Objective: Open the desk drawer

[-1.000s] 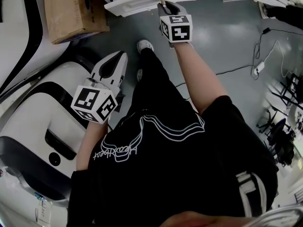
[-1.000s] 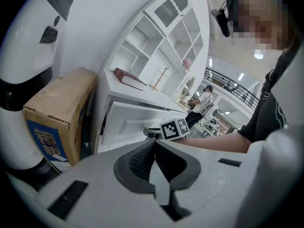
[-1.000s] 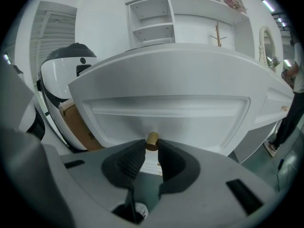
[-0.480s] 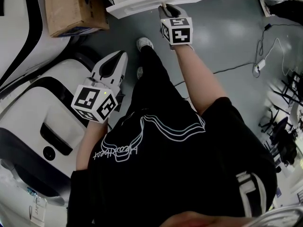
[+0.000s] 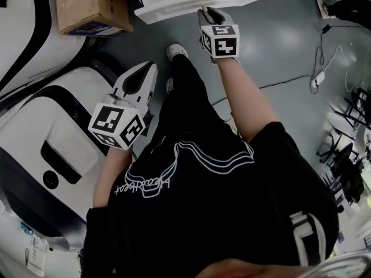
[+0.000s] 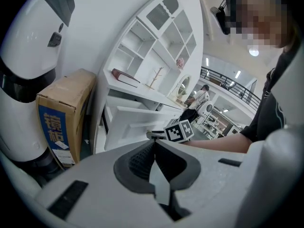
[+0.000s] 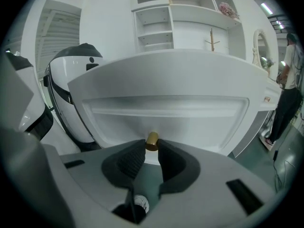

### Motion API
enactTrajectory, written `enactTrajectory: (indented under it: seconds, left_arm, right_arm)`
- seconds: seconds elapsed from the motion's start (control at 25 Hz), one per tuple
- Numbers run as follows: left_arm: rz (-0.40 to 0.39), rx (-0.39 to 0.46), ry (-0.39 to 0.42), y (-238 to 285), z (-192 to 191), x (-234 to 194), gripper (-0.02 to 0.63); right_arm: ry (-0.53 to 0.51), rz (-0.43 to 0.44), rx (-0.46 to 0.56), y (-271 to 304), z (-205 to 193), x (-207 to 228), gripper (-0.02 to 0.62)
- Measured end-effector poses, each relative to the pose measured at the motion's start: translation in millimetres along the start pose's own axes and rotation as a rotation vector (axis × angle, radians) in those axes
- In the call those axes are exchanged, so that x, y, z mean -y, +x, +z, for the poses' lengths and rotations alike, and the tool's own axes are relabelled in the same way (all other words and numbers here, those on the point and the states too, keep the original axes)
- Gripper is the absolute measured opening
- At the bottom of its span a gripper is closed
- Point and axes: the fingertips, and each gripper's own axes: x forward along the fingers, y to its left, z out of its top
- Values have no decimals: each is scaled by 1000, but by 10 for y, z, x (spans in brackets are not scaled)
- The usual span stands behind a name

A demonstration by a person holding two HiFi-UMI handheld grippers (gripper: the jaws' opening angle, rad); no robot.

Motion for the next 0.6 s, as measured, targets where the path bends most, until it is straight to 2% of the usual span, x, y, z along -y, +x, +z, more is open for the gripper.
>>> enactTrajectory:
  seconds: [0.6]
  left_arm:
    - [4, -2, -31, -83, -334, 197, 5]
  right_arm:
    - [-6, 19, 0, -319, -279, -79, 89]
